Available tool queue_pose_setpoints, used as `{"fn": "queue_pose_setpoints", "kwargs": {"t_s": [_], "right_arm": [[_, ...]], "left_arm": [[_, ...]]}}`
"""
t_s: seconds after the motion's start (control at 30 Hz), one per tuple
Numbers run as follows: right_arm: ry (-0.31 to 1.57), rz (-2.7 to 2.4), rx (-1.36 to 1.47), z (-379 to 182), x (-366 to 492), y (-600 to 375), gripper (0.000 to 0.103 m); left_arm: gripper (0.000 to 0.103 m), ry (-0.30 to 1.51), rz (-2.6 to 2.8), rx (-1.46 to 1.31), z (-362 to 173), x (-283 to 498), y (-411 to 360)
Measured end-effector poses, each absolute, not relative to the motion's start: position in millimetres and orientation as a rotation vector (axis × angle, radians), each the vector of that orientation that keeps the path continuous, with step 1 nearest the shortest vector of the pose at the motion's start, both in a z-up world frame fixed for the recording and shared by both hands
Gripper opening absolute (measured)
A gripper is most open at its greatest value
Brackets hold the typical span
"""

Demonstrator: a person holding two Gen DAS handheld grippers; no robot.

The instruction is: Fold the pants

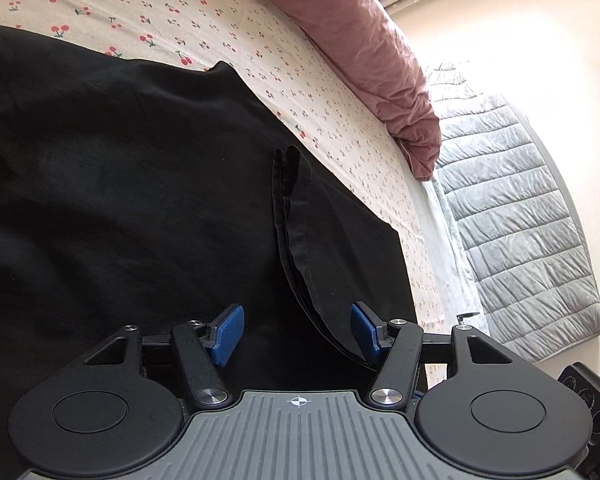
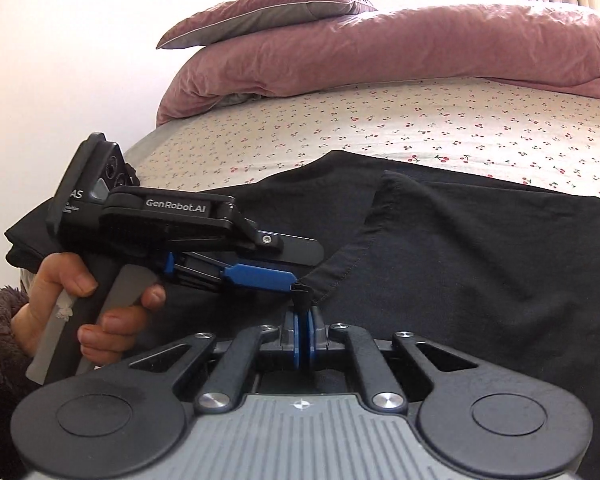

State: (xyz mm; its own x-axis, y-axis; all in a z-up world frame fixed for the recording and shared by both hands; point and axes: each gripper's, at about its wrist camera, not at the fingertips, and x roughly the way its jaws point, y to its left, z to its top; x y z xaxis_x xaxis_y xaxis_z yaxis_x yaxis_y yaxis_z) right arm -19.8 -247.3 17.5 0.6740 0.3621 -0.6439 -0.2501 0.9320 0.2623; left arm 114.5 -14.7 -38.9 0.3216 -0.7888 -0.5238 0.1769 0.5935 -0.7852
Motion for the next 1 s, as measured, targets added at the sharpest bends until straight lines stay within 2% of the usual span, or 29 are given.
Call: {"fn": "queue_pose_setpoints", "kwargs": {"t_s": [0.1, 0.17, 0.27, 0.37, 0.43, 0.47, 0.7, 0.9, 0.97, 1.0], "right_arm": [[0.748, 0.37, 0.17, 20.7, -23.0, -245.5, 0.006], [0.746, 0.388, 0.182, 22.6, -24.2, -244.4, 0.006], [0.754, 0.421, 0.2, 24.4, -24.3, -244.4, 0.007], [0.777, 0.457, 0.198, 24.3, -26.1, -242.1, 0.019], [0.798, 0.478, 0.218, 23.0, -23.4, -242.8, 0.036], [0.804, 0.489, 0.229, 23.3, -23.8, -244.2, 0.04], [0.758, 0.427, 0.198, 34.0, -26.7, -254.8, 0.054], [0.761, 0.243, 0.16, 21.6, -15.3, -277.0, 0.056], [0.772, 0.194, 0.166, 16.1, -11.9, -285.1, 0.057], [0.775, 0.173, 0.167, 14.2, -10.5, -287.8, 0.058]], "left_arm": [[0.057, 1.059, -0.717, -0.713, -42.9, 116.8, -21.0], [0.049, 1.051, -0.72, -0.723, -45.4, 118.1, -25.5], [0.042, 1.034, -0.712, -0.742, -49.4, 119.9, -29.9], [0.034, 1.015, -0.697, -0.746, -50.7, 122.1, -31.9], [0.031, 1.008, -0.689, -0.731, -50.4, 122.3, -33.1], [0.029, 1.006, -0.687, -0.721, -50.2, 122.0, -33.4], [0.027, 0.968, -0.698, -0.621, -45.4, 117.9, -39.1], [0.025, 0.902, -0.69, -0.481, -39.2, 109.4, -50.0], [0.009, 0.883, -0.669, -0.421, -37.6, 107.6, -54.3], [0.005, 0.874, -0.662, -0.4, -37.0, 106.8, -55.4]]}}
